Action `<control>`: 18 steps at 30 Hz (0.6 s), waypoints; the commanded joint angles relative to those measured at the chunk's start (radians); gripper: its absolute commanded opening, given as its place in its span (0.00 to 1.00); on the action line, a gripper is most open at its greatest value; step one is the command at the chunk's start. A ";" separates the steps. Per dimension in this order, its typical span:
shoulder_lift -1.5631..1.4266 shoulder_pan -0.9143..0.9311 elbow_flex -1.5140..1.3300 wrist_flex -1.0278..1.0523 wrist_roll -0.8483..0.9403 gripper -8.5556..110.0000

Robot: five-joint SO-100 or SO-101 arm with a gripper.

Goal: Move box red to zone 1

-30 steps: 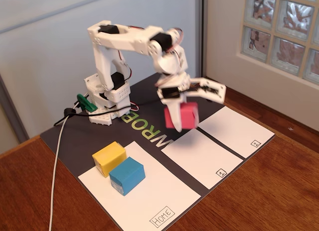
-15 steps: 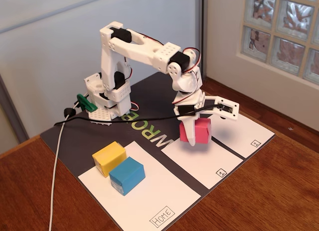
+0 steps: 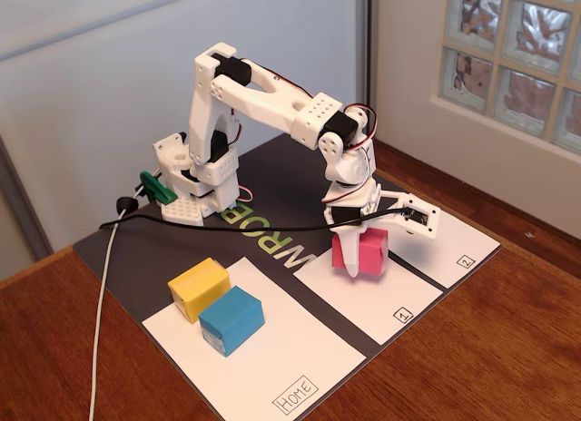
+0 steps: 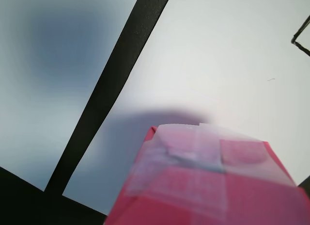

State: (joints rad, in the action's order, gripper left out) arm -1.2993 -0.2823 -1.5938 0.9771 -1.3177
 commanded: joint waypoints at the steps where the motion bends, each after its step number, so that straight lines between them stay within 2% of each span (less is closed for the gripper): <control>1: 0.000 0.009 0.021 -0.012 -0.006 0.07; 18: 0.048 0.037 0.021 -0.052 -0.023 0.07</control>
State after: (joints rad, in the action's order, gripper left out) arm -1.2456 -0.2546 -1.5938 0.9388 -1.3300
